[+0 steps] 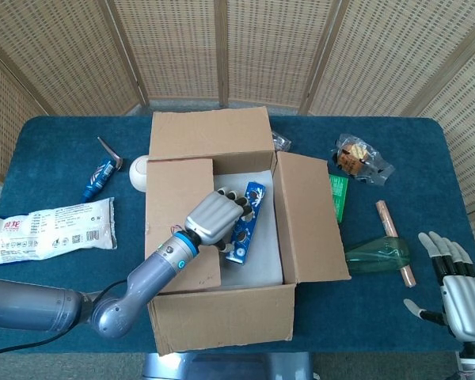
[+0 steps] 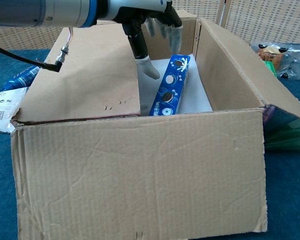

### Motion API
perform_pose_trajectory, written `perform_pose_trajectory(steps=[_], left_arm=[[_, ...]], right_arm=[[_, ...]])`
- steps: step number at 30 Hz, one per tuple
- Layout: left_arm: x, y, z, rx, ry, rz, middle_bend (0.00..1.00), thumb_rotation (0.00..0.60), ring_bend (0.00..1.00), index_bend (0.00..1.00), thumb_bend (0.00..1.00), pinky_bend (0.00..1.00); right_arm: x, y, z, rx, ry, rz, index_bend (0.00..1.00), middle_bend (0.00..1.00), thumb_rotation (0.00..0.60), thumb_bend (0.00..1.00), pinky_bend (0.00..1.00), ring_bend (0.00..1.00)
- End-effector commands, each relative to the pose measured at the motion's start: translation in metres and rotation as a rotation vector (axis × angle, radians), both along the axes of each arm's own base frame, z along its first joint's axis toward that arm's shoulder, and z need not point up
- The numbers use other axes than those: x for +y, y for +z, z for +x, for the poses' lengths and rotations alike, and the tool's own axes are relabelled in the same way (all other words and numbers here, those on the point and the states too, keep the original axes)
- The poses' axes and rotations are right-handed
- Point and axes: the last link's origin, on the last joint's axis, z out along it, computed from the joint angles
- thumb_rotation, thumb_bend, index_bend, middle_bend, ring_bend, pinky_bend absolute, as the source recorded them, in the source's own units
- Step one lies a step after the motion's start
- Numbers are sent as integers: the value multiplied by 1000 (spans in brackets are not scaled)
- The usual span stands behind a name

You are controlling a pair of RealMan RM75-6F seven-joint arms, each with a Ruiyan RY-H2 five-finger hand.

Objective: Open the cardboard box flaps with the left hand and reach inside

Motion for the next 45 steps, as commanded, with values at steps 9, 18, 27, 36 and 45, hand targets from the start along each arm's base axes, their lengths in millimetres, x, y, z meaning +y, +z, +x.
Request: perform_pose_trajectory(steps=[9, 18, 27, 36, 45], left_arm=[[0, -10, 8, 16, 15, 36, 380, 600, 243, 571, 0, 245], [0, -11, 7, 73, 29, 92, 373, 579, 185, 666, 0, 276], [-3, -15, 8, 73, -7, 101, 360, 414, 149, 702, 0, 184], [-3, -14, 6, 53, -22, 93, 350, 358, 132, 702, 0, 141], [-2, -20, 2, 82, -37, 72, 325, 348, 108, 714, 0, 119]], right_arm=[[0, 1, 0, -4, 2, -2, 0, 0, 600, 0, 0, 0], [1, 2, 1, -7, 6, -3, 0, 0, 600, 0, 0, 0], [2, 1, 1, -8, 8, -1, 0, 0, 600, 0, 0, 0], [1, 1, 1, -5, 8, 1, 0, 0, 600, 0, 0, 0], [1, 0, 1, 0, 7, 3, 0, 0, 600, 0, 0, 0]])
